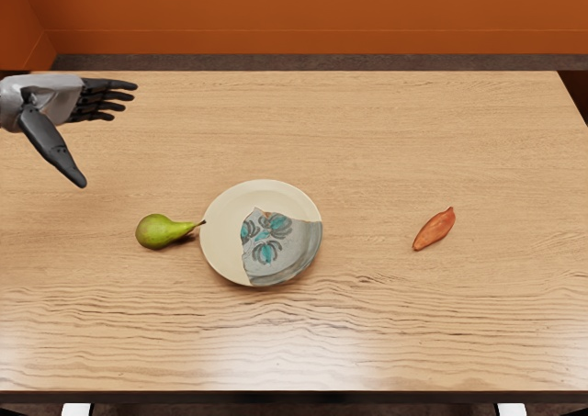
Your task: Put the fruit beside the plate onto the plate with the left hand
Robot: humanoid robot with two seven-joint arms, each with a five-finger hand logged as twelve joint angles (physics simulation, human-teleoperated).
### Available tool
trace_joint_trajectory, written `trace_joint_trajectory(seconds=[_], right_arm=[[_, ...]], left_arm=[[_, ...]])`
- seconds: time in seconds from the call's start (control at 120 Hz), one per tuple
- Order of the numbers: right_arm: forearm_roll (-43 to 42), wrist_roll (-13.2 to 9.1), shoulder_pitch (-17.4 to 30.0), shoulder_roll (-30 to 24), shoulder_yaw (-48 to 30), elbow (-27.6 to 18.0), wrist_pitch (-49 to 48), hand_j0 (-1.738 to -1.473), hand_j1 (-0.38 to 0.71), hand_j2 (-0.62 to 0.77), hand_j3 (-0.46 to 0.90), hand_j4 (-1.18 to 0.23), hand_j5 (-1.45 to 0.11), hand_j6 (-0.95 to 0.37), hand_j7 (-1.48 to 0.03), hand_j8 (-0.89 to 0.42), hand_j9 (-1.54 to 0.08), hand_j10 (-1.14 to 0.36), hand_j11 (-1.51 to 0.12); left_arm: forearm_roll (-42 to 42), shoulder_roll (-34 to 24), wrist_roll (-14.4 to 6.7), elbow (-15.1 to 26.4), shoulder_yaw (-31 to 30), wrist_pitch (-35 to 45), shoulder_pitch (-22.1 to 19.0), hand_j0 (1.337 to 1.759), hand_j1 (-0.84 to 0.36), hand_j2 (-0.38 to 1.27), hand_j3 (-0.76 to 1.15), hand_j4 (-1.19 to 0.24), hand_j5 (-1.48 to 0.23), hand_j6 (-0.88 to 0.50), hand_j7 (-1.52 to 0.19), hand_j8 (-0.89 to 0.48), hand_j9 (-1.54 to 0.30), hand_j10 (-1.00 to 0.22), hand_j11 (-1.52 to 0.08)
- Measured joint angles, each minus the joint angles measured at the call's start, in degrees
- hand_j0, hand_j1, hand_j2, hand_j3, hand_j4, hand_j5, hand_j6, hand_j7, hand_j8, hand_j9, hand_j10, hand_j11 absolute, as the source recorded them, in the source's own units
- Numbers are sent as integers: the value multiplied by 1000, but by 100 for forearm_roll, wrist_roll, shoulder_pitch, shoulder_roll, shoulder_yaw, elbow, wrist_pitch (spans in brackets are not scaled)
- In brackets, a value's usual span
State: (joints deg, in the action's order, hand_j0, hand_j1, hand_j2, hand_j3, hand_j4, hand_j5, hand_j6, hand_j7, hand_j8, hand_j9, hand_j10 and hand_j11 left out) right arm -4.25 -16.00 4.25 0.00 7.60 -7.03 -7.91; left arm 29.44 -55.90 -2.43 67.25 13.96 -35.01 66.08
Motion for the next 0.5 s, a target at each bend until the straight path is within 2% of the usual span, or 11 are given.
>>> trace_joint_trajectory(seconds=[0.208, 0.275, 0.342, 0.392, 0.5], right_arm=[[-1, -7, -18, 0, 4, 0, -1, -1658, -349, 0, 0, 0, 0, 0, 0, 0, 0, 0, 0], [-3, -8, -23, 0, 4, 0, -4, -1658, -349, 0, 0, 0, 0, 0, 0, 0, 0, 0, 0], [-4, -8, -26, 0, 4, 0, -6, -1658, -349, 0, 0, 0, 0, 0, 0, 0, 0, 0, 0], [-4, -9, -30, 0, 4, 0, -5, -1658, -349, 0, 0, 0, 0, 0, 0, 0, 0, 0, 0], [-5, -9, -35, 0, 4, 0, -4, -1658, -349, 0, 0, 0, 0, 0, 0, 0, 0, 0, 0]], left_arm=[[-4, 29, -20, 6, 13, 0, 0, 1658, 328, 5, 0, -23, -25, -24, -25, -24, -25, -22, -24], [-6, 256, -180, 6, 15, 0, 0, 1658, 328, 5, 0, -23, -25, -23, -25, -23, -25, -22, -24], [-12, 407, -484, 4, 34, 0, 21, 1658, 328, 5, 0, -23, -25, -24, -25, -23, -25, -22, -24], [-17, 449, -801, 2, 49, 0, 47, 1658, 328, 5, 0, -23, -25, -24, -25, -23, -25, -22, -24], [42, 703, -1833, 33, 60, -1, 38, 1658, 328, 5, 0, -22, -25, -23, -25, -23, -25, -22, -24]])
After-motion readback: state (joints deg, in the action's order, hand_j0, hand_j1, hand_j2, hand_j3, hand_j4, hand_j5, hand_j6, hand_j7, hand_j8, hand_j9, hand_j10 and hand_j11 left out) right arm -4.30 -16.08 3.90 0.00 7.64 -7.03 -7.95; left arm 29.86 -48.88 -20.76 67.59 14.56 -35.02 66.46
